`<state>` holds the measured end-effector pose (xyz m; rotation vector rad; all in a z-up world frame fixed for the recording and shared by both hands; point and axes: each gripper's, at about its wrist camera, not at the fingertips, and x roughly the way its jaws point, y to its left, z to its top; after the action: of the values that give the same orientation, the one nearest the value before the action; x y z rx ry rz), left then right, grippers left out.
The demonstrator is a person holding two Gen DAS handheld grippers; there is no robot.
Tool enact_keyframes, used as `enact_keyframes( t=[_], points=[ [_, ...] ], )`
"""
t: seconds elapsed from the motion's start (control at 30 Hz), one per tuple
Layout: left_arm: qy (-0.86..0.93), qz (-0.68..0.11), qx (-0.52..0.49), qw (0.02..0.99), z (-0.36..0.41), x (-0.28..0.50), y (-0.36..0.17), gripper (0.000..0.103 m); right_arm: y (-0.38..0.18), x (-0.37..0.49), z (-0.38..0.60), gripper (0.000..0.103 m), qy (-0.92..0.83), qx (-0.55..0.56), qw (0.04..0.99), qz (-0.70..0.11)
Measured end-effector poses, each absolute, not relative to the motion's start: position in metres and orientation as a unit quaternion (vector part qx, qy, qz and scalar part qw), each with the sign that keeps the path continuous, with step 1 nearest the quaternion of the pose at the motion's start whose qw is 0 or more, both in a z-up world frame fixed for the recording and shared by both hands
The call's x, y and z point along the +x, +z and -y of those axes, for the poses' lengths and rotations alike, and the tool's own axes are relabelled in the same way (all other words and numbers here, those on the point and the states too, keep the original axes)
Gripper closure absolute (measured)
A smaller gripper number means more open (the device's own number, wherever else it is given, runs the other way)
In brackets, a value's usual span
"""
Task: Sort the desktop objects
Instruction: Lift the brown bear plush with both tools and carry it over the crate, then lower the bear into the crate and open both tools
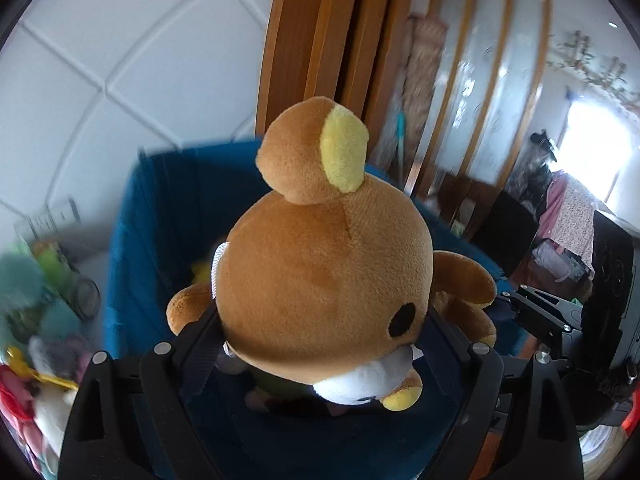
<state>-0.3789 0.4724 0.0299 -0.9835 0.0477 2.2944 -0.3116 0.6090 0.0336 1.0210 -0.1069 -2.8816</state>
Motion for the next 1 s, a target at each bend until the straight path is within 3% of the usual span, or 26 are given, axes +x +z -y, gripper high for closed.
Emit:
enact_keyframes(
  t=[0.3,0.83,1.0],
  points=[
    [0.822,-0.036,-0.483,0.298,-0.5,-0.406,-0.021,0.014,-0.009,-0.353,-0.636,0.046,-0.897,0.436,0.048,0.049],
    [0.819,-0.036,-0.5,0.279,-0.494,-0.414,-0.022,0.009,-0.006,-0.352,-0.62,0.046,-0.89,0.455,0.025,0.028],
    [0.827,-0.037,-0.484,0.283,-0.486,-0.405,-0.013,0.0,-0.01,-0.351,-0.622,0.041,-0.891,0.453,0.025,0.033]
  ],
)
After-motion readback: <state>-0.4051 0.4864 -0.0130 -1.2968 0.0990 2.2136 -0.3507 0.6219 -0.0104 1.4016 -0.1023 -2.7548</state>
